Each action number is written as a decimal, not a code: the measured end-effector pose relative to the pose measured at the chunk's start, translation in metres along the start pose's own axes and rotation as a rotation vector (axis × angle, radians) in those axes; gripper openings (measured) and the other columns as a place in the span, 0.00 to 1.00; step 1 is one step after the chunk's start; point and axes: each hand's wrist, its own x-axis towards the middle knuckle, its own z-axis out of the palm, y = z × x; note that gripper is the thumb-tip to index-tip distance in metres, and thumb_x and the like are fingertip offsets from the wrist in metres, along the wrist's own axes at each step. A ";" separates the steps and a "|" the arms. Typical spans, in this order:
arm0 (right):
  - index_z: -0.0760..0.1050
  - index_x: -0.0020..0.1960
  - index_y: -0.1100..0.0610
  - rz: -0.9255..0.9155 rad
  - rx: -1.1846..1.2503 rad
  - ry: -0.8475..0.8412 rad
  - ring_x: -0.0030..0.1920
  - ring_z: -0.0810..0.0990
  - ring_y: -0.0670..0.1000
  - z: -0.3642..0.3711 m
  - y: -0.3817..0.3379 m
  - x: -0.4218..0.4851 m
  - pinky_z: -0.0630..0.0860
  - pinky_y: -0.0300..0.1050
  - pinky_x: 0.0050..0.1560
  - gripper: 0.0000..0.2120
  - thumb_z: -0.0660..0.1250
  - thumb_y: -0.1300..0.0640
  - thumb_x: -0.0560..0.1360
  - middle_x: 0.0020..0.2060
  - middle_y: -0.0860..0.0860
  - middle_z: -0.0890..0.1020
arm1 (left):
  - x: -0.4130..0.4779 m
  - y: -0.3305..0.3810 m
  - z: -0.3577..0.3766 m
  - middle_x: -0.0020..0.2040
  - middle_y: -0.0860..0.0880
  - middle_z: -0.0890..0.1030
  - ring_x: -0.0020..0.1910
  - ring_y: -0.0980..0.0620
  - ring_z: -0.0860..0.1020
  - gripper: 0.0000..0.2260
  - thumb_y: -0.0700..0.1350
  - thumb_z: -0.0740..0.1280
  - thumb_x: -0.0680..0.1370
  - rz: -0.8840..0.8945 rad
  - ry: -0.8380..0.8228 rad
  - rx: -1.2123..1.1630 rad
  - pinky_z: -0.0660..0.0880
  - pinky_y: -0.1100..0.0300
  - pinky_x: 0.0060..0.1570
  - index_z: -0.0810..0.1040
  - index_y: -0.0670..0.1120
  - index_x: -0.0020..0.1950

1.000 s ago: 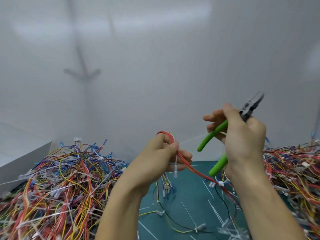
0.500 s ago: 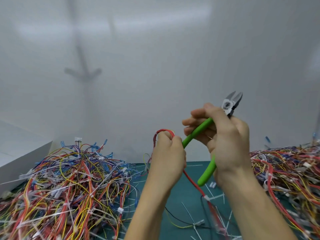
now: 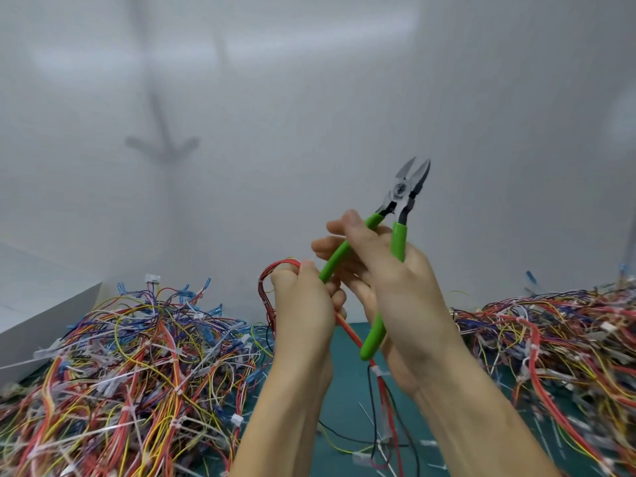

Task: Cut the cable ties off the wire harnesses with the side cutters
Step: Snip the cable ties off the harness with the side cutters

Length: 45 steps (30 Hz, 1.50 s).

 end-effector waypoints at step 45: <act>0.76 0.47 0.50 0.112 -1.262 -0.258 0.38 0.78 0.52 -0.056 -0.017 0.006 0.74 0.50 0.40 0.25 0.53 0.30 0.75 0.32 0.48 0.78 | 0.010 0.007 -0.028 0.38 0.48 0.85 0.38 0.52 0.82 0.03 0.37 0.70 0.77 0.122 -0.153 0.151 0.79 0.50 0.50 0.82 0.44 0.46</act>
